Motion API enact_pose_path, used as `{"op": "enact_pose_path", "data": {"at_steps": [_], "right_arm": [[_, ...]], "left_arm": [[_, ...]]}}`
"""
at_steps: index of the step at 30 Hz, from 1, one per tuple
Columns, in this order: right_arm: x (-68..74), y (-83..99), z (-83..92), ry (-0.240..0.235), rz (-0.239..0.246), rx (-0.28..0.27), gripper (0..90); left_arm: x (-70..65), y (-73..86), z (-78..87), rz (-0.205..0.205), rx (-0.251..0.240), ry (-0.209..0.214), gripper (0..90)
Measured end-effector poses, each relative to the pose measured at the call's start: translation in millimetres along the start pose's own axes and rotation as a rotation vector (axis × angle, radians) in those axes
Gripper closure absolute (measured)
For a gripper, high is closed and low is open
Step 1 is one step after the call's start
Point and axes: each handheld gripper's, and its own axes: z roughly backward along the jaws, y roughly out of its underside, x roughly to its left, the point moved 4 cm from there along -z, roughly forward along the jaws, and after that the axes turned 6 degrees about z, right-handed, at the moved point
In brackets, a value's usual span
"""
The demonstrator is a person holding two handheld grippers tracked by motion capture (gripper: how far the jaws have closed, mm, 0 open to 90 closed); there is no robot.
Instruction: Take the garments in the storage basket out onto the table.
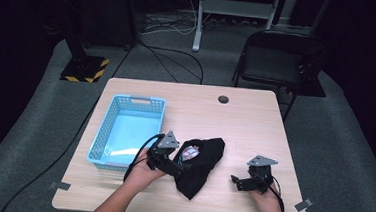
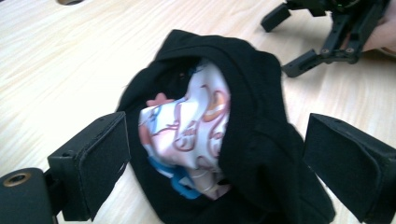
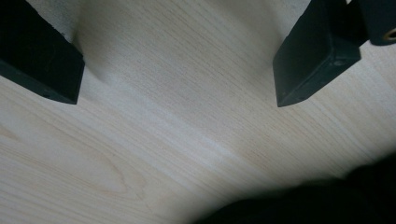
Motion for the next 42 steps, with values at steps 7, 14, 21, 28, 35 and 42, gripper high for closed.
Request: {"op": "enact_pose_path", "data": {"at_steps": [7, 14, 21, 28, 35, 42], "right_arm": [[0.0, 0.0, 0.0, 0.0, 0.0, 0.0, 1.5], [0.0, 0.0, 0.0, 0.0, 0.0, 0.0, 1.5], [0.0, 0.0, 0.0, 0.0, 0.0, 0.0, 1.5], [0.0, 0.0, 0.0, 0.0, 0.0, 0.0, 1.5], [0.0, 0.0, 0.0, 0.0, 0.0, 0.0, 1.5], [0.0, 0.0, 0.0, 0.0, 0.0, 0.0, 1.5]], "left_arm": [[18.5, 5.9, 6.4, 0.048, -0.009, -0.033, 7.7], [28.1, 7.4, 12.5, 0.089, -0.029, -0.027, 7.7], [37.5, 8.7, 20.0, 0.115, -0.037, -0.044, 7.8], [48.3, 12.5, 25.6, 0.162, -0.041, -0.052, 7.9], [55.8, 16.1, 28.0, 0.197, -0.03, -0.049, 7.8], [61.9, 18.0, 33.1, 0.218, -0.033, -0.052, 7.9]]}}
